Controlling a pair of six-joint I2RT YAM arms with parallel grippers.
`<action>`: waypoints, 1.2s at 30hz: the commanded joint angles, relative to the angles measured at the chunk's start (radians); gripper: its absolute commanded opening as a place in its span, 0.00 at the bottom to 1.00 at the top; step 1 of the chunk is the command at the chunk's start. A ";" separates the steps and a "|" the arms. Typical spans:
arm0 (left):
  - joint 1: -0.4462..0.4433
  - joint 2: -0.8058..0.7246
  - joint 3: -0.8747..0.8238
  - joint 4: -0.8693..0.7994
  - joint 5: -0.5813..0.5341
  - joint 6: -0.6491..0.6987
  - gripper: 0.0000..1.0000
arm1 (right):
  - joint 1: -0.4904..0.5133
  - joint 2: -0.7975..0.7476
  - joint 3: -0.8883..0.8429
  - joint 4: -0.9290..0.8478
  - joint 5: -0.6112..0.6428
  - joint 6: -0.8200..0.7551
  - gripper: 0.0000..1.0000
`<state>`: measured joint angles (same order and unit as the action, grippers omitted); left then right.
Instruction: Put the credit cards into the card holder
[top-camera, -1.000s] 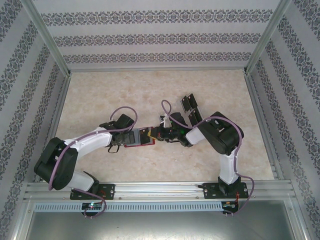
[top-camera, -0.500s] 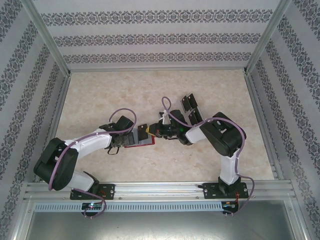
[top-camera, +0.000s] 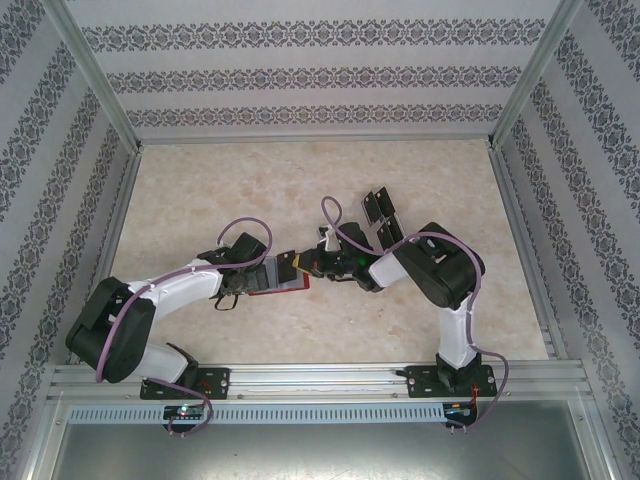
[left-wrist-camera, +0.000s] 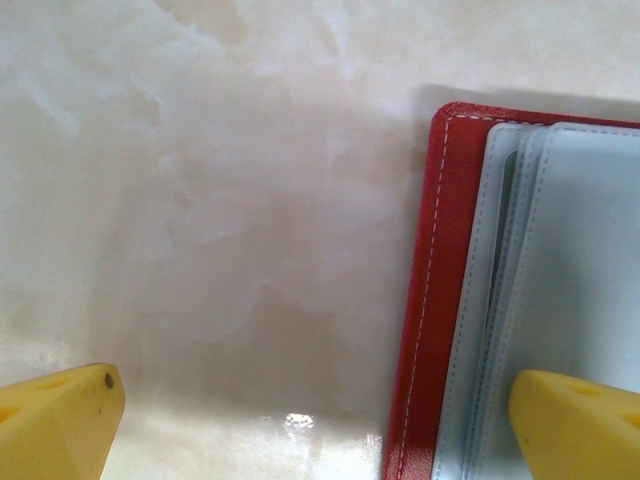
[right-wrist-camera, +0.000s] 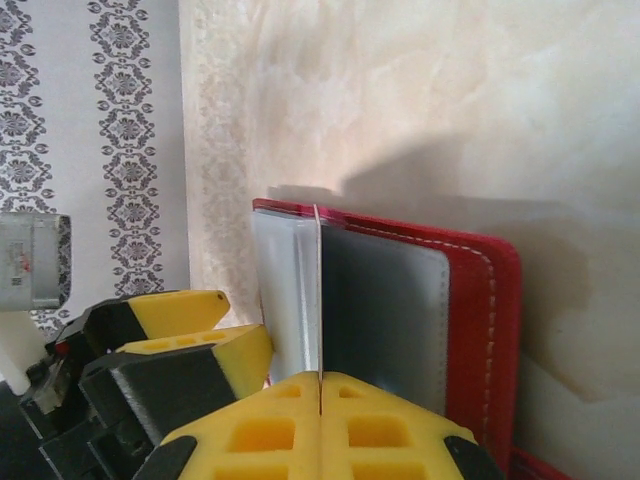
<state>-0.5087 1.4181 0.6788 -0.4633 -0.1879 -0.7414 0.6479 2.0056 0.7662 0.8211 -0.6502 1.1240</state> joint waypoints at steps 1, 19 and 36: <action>0.010 0.007 -0.033 -0.036 -0.024 -0.008 1.00 | 0.015 0.023 0.022 0.047 0.007 -0.004 0.00; 0.010 0.007 -0.034 -0.037 -0.025 -0.010 1.00 | 0.034 0.028 -0.007 0.102 0.000 0.020 0.00; 0.010 0.006 -0.036 -0.038 -0.028 -0.010 1.00 | 0.035 0.061 -0.044 0.164 0.019 0.045 0.00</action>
<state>-0.5087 1.4181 0.6762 -0.4622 -0.1963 -0.7418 0.6769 2.0411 0.7361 0.9504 -0.6407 1.1759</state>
